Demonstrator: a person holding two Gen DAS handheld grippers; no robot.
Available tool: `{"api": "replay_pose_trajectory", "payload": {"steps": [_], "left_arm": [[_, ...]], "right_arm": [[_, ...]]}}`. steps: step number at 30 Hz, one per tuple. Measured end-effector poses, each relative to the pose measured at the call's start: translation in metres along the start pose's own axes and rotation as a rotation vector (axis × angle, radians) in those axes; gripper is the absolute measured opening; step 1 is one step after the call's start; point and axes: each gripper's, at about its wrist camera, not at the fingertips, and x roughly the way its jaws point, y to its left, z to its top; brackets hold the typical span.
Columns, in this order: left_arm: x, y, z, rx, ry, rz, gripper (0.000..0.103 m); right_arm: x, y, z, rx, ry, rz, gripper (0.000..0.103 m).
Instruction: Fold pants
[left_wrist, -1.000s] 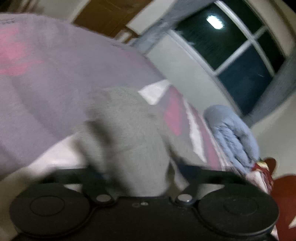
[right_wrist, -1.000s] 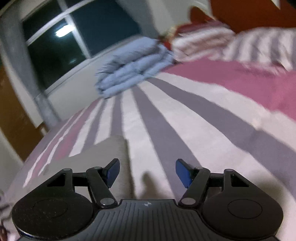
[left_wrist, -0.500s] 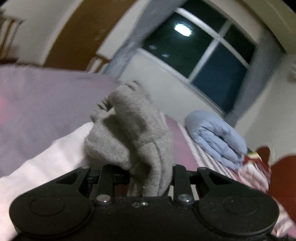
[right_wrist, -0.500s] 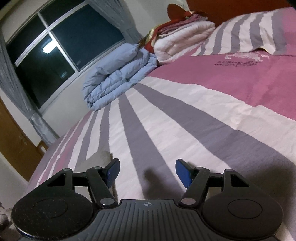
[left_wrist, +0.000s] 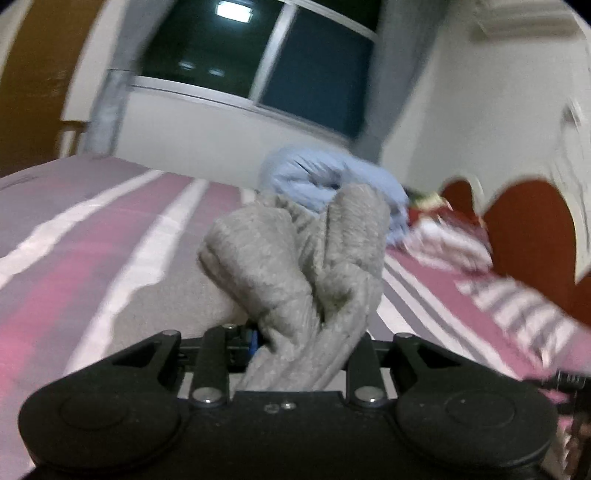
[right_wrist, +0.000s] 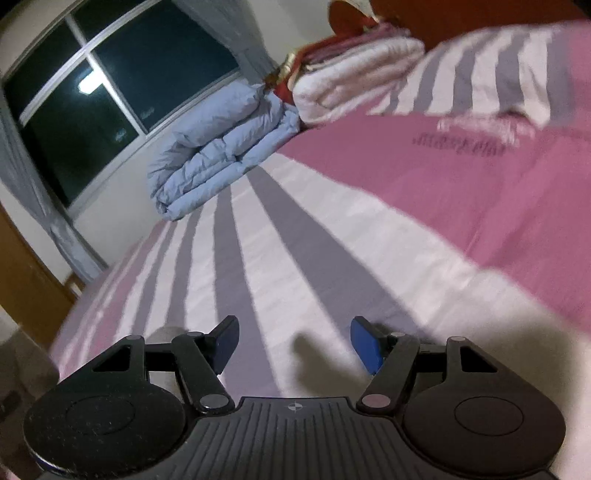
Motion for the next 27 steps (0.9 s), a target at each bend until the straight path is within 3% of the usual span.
{"api": "replay_pose_trajectory", "payload": {"steps": [7, 13, 18, 21, 23, 25, 27], "left_arm": [[0.025, -0.07, -0.04, 0.142, 0.095, -0.074, 0.016], [0.032, -0.097, -0.065, 0.221, 0.12, -0.072, 0.016], [0.042, -0.115, -0.073, 0.246, 0.134, -0.01, 0.018], [0.049, -0.124, -0.075, 0.263, 0.169, 0.002, 0.038], [0.049, -0.129, -0.077, 0.269, 0.161, -0.029, 0.079], [0.043, -0.13, -0.079, 0.256, 0.164, -0.069, 0.078], [0.038, -0.134, -0.081, 0.268, 0.155, -0.059, 0.077]], "right_arm": [[-0.017, -0.005, -0.005, -0.22, -0.041, -0.054, 0.067], [-0.016, -0.027, -0.003, -0.181, -0.031, -0.073, 0.067], [-0.017, -0.038, -0.004, -0.133, -0.018, -0.065, 0.067], [-0.019, -0.042, -0.005, -0.102, -0.012, -0.068, 0.067], [-0.022, -0.042, -0.006, -0.103, -0.012, -0.07, 0.067], [-0.027, -0.041, -0.007, -0.109, -0.012, -0.075, 0.067], [-0.031, -0.04, -0.006, -0.115, -0.015, -0.08, 0.067]]}}
